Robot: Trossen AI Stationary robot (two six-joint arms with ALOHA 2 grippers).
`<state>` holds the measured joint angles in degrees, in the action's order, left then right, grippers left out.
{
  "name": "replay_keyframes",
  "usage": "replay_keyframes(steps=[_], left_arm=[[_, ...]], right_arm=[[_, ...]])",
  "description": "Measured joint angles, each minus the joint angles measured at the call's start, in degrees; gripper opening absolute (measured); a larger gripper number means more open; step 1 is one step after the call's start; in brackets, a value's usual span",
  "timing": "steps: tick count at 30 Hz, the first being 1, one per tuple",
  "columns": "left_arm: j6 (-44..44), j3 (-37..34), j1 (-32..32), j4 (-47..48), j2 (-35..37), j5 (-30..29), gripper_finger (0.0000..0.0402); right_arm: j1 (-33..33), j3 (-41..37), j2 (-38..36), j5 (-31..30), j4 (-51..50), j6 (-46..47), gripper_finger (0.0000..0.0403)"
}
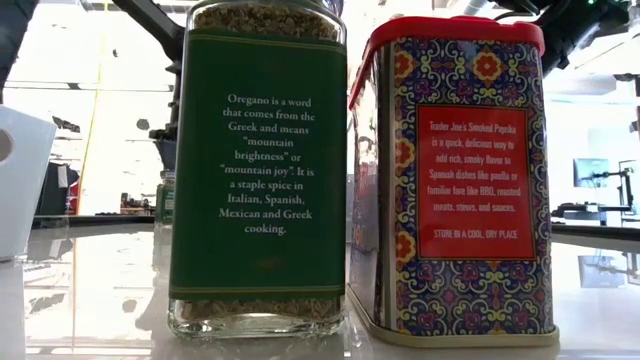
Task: Sort spices by type
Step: Put the top left green seasoning bottle into the black bin
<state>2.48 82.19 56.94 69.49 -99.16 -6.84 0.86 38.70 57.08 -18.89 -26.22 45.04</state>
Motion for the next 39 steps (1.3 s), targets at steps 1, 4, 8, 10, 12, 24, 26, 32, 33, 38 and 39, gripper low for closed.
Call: replay_keyframes(steps=[1, 4, 8, 10, 12, 24, 26, 32, 33, 38, 39], left_arm=[[0.29, 0.0, -0.02, 0.4, -0.24, -0.21, 0.0313], [0.76, -0.47, -0.02, 0.05, -0.29, -0.32, 0.0313], [1.72, -2.43, 0.11, -0.28, -0.32, -0.29, 0.0313], [2.55, -3.82, 0.11, -1.2, -0.25, -0.28, 0.0313], [2.69, -5.32, 0.11, -1.94, -0.32, -0.3, 0.0313], [3.07, -6.97, 0.14, -4.89, -0.32, -0.58, 0.0283], [3.32, -6.97, 0.14, -4.62, -0.32, -0.56, 0.027], [3.33, -6.97, 0.14, -4.45, -0.32, -0.55, 0.0215], [3.36, -6.97, 0.14, -4.48, -0.28, -0.51, 0.0204], [4.85, -6.97, 0.14, -4.45, -0.21, -0.65, 0.0192], [5.16, -6.97, 0.14, -4.43, -0.21, -0.65, 0.0192]], right_arm=[[0.0, 0.0, 0.0, 0.0, 0.01, 0.06, 0.0317], [-0.02, 0.0, 0.0, 0.04, 0.03, 0.21, 0.0317], [-0.02, 0.0, 0.0, 0.08, 0.04, 0.54, 0.0317], [-0.02, 0.0, 0.0, 0.08, 0.05, 0.54, 0.0317], [-0.02, 0.0, 0.0, 0.08, 0.05, 0.54, 0.0317], [0.04, 0.0, 0.0, 0.06, 0.06, 1.43, 0.0317], [0.04, 0.0, 0.0, 0.06, 0.07, 1.46, 0.0317], [0.04, 0.0, 0.0, 0.06, 0.07, 1.62, 0.0317], [0.04, 0.0, 0.0, 0.06, 0.07, 1.61, 0.0317], [0.04, 0.0, 0.0, -0.33, 0.07, 1.59, 0.0317], [0.04, 0.0, 0.0, -0.33, 0.05, 1.59, 0.0317]])
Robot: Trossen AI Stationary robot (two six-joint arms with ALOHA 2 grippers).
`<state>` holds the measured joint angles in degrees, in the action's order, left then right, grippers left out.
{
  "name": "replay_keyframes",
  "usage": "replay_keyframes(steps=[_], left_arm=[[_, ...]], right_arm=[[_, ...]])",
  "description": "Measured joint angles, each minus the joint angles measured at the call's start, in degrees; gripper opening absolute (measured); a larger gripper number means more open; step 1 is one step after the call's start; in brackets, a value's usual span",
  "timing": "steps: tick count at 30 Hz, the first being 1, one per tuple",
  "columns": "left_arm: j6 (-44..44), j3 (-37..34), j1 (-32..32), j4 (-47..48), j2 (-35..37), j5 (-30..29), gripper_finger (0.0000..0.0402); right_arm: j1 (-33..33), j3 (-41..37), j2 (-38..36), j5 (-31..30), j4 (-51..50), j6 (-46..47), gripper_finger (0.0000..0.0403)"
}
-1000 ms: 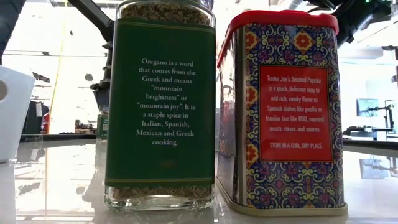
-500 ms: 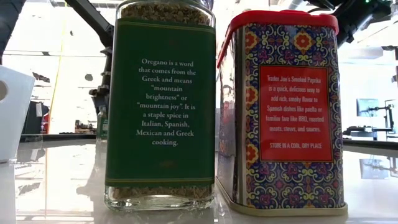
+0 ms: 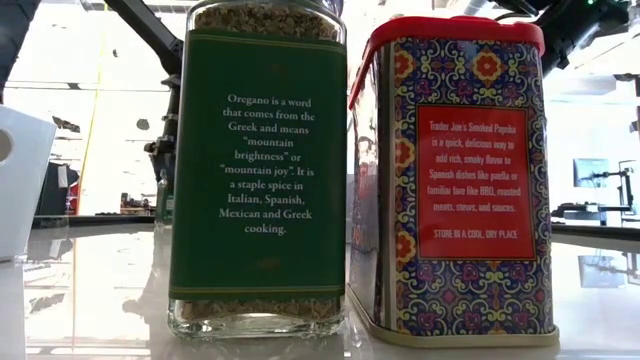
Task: Sort spices by type
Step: Put the top left green seasoning bottle into the black bin
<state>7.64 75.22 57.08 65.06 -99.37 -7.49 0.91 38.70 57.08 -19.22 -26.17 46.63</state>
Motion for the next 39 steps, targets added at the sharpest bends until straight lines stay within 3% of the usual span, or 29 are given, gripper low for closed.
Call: replay_keyframes(steps=[7, 14, 18, 23, 30, 39], left_arm=[[-0.55, -0.07, 0.0, 1.92, 4.45, -1.54, 0.0192], [-6.47, -0.07, -3.93, 2.53, 17.08, 0.62, 0.0192], [-12.47, -0.05, -8.97, 1.16, 25.41, 4.22, 0.0192], [-20.61, 0.01, -19.92, -2.32, 31.15, 5.79, 0.0192], [-28.32, 7.22, -36.58, -4.74, 27.09, 0.99, 0.0192], [-22.42, 21.28, -50.03, -1.36, 13.98, 0.12, 0.0192]], right_arm=[[0.0, 0.0, 0.0, -0.11, 0.0, 0.0, 0.0317], [0.0, 0.0, 0.02, -0.15, 0.0, -0.05, 0.0317], [0.0, 0.0, 0.02, -0.16, -0.12, -0.17, 0.0317], [0.0, 0.0, 0.03, -0.17, -0.59, -0.46, 0.0317], [0.0, 0.0, 0.04, -0.17, -1.72, -0.6, 0.0317], [-1.09, 0.0, 0.04, -0.17, -2.22, -0.61, 0.0317]])
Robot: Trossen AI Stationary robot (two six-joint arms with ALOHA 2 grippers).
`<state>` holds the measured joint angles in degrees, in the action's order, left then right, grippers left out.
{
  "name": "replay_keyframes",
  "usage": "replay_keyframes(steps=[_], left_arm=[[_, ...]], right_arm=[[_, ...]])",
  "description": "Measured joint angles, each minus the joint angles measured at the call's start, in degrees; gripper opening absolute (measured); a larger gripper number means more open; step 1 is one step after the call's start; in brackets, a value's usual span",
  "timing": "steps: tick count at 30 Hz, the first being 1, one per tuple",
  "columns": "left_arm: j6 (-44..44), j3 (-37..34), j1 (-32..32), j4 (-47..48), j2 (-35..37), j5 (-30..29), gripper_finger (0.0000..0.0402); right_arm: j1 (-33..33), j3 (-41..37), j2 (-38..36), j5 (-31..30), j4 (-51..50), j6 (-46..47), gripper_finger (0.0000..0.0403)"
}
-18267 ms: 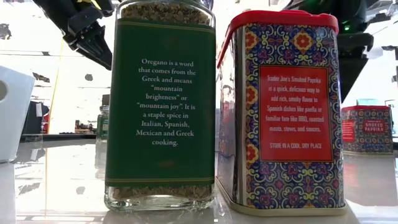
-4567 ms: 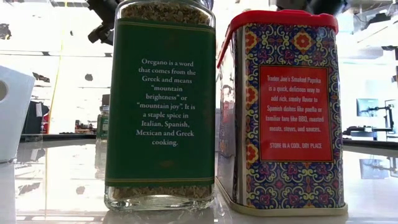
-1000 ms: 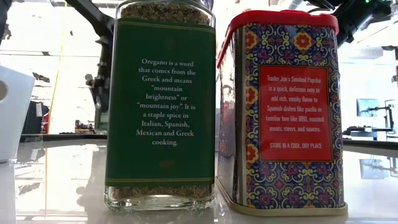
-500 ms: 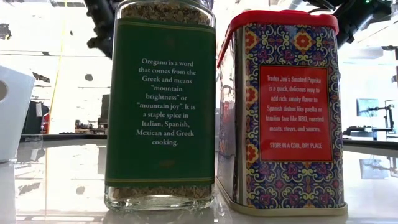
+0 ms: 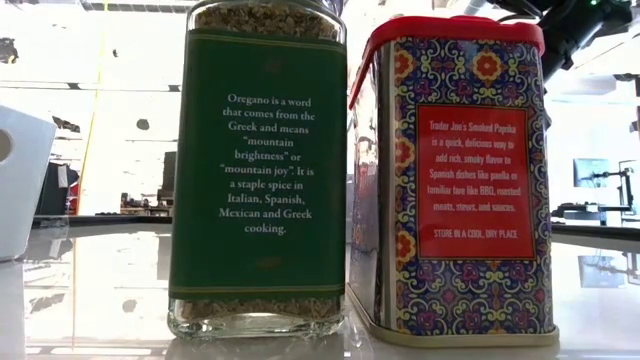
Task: Sort spices by type
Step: Put the top left green seasoning bottle into the black bin
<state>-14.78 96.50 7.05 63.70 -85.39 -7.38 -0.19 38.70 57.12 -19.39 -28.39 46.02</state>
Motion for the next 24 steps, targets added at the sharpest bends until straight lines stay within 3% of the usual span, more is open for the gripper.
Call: replay_keyframes(steps=[12, 24], left_arm=[[6.55, 11.89, -7.35, 7.68, -19.12, 0.02, 0.0192], [12.24, 11.36, -7.63, 11.9, -31.01, -0.55, 0.0192]], right_arm=[[-1.41, -0.02, 0.0, 0.04, -1.6, 0.87, 0.0317], [-1.42, -0.02, 0.0, 0.04, -1.63, 1.08, 0.0317]])
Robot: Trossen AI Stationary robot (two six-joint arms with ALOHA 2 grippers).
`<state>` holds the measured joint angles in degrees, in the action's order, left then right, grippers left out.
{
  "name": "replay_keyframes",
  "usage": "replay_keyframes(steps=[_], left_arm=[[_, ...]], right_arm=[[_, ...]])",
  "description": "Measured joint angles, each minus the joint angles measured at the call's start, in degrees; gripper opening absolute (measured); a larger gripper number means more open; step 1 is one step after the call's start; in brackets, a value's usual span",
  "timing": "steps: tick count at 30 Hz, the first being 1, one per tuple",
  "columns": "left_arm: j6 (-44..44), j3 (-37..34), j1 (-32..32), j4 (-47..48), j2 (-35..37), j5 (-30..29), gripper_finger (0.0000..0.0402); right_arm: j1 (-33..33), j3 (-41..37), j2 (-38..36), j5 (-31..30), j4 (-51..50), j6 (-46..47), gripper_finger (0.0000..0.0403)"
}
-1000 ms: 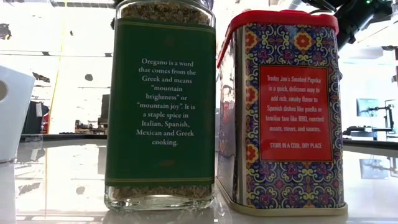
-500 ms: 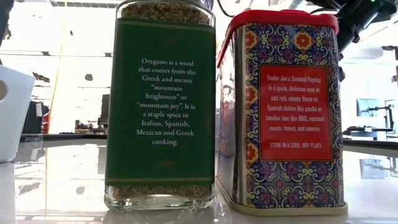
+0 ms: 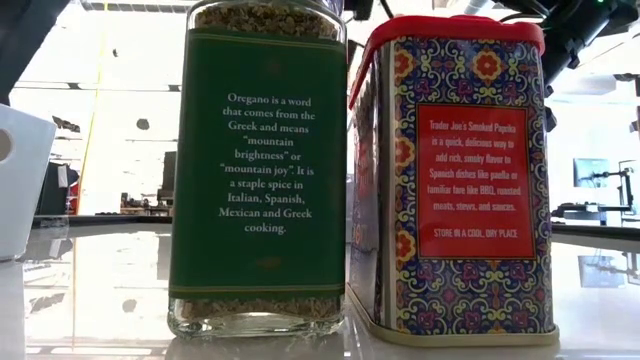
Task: Sort spices by type
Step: Put the top left green seasoning bottle into the black bin
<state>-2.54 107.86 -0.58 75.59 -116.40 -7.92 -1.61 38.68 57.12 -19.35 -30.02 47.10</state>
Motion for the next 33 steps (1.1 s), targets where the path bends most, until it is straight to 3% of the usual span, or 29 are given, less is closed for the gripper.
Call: replay_keyframes(steps=[15, 33], left_arm=[[1.65, -1.32, 4.14, -3.25, -1.77, 5.8, 0.0192], [1.26, -5.63, 3.85, -5.15, -1.72, 6.38, 0.0192]], right_arm=[[-0.26, 0.0, 0.0, 0.02, -1.06, 1.06, 0.0317], [-0.26, 0.0, -0.02, 0.04, -1.25, 1.0, 0.0317]])
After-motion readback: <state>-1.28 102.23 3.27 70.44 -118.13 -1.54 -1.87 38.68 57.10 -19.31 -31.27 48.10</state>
